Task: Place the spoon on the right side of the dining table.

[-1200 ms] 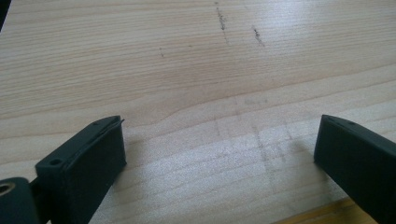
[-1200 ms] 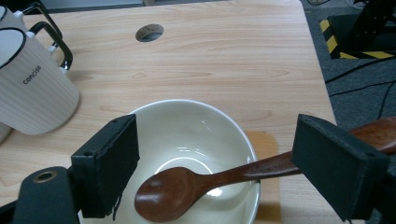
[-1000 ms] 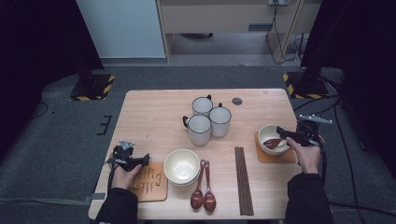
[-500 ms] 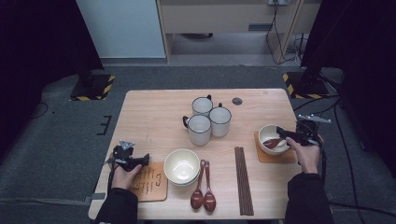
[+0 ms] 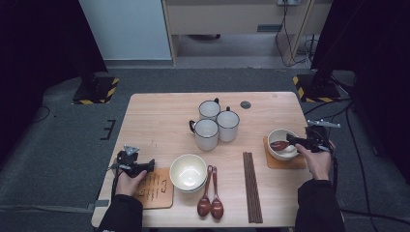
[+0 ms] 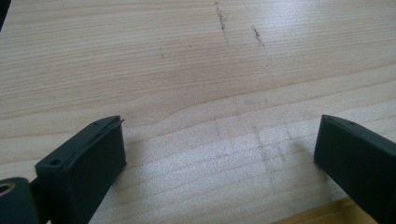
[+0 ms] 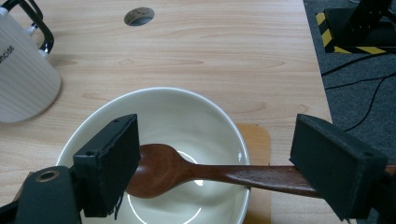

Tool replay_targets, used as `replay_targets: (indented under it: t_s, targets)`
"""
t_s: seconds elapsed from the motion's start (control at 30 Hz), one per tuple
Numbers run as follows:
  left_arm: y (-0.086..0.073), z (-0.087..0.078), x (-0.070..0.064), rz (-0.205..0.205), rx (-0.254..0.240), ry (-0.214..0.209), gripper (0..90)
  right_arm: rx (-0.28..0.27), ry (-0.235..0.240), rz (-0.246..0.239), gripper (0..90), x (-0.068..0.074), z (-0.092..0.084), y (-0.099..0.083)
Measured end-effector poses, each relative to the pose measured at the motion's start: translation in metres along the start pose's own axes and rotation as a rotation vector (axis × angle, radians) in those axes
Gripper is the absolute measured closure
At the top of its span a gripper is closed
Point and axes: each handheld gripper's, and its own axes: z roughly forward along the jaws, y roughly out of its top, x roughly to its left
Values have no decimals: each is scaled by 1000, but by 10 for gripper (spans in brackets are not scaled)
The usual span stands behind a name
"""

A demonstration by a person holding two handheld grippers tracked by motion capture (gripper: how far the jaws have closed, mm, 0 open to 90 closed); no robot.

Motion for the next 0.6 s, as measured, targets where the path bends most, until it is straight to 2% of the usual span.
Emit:
replay_targets:
  t_s: [0.23,0.6]
  targets:
    - [0,0,0,0,0,0,10,4,2,20,167,-2,-1,-4]
    - [0,0,0,0,0,0,10,18,7,14,168,0,-6,-9]
